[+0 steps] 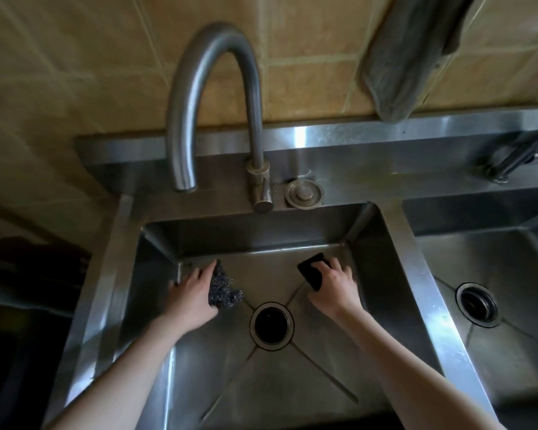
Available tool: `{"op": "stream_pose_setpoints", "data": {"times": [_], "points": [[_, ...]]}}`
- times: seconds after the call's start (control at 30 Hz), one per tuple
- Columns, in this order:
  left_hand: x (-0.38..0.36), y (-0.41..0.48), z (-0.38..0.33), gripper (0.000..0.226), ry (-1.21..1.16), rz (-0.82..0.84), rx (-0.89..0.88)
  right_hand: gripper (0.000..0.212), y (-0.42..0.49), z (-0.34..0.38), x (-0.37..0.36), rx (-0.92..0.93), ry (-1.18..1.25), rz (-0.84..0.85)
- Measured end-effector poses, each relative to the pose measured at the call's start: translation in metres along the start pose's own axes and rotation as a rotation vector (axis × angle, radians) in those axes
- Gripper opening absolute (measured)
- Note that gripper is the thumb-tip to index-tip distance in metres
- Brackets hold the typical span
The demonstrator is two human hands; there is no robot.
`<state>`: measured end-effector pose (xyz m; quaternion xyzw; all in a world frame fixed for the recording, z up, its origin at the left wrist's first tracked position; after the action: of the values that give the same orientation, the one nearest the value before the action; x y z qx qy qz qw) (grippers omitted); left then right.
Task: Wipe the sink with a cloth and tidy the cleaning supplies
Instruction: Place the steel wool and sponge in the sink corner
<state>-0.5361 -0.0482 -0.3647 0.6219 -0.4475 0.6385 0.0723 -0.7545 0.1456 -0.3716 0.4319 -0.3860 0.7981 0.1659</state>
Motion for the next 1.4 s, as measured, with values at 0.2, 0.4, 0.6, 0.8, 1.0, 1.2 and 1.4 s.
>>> {"op": "stream_pose_setpoints", "data": {"times": [0.2, 0.4, 0.6, 0.8, 1.0, 1.2, 1.4], "points": [[0.052, -0.044, 0.001, 0.081, -0.041, -0.114, 0.009, 0.064, -0.042, 0.036, 0.039, 0.101, -0.042, -0.052], [0.096, -0.084, 0.022, 0.074, -0.073, -0.162, 0.004, 0.061, -0.075, 0.081, 0.077, 0.194, -0.057, -0.103], [0.136, -0.132, 0.055, 0.069, -0.036, -0.271, 0.067, 0.056, -0.102, 0.139, 0.091, 0.309, -0.109, -0.084], [0.163, -0.198, 0.103, 0.063, -0.047, -0.298, 0.188, 0.057, -0.13, 0.216, 0.08, 0.459, -0.142, -0.038], [0.176, -0.274, 0.154, 0.065, -0.058, -0.34, 0.334, 0.051, -0.156, 0.289, 0.066, 0.621, -0.142, -0.002], [0.182, -0.356, 0.197, 0.067, -0.108, -0.392, 0.484, 0.042, -0.192, 0.364, 0.051, 0.828, -0.194, 0.027], [0.184, -0.433, 0.232, 0.07, -0.139, -0.454, 0.632, 0.05, -0.244, 0.439, 0.039, 0.967, -0.249, 0.086]]}}
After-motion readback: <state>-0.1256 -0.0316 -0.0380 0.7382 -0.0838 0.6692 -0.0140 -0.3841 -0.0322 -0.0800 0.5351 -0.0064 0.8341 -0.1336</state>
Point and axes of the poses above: each hand's wrist, its own y-axis towards the middle knuckle, its own x-axis out of the back of the hand, z = x × y, the point moved 2 cm from there along y, towards the middle knuckle, and after that the axes turned 8 degrees about z, right-handed, at the moved point
